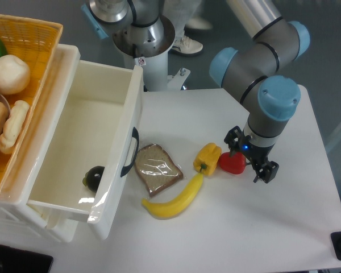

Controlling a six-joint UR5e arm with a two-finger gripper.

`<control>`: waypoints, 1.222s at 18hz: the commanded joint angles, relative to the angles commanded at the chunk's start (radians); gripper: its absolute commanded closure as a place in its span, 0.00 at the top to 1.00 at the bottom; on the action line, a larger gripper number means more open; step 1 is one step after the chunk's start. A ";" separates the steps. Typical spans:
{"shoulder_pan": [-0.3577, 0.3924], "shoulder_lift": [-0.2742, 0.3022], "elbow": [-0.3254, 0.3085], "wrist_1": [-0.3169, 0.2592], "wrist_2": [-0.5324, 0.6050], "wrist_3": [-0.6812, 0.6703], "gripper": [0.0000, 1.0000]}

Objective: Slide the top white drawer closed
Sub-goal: 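Raise the gripper and move it toward the open white drawer's front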

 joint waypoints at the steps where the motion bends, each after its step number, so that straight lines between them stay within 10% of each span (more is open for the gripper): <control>1: 0.000 0.000 0.000 0.000 0.000 -0.002 1.00; 19: -0.061 0.155 -0.170 0.026 -0.081 -0.403 1.00; 22: -0.074 0.164 -0.167 0.028 -0.123 -0.503 0.83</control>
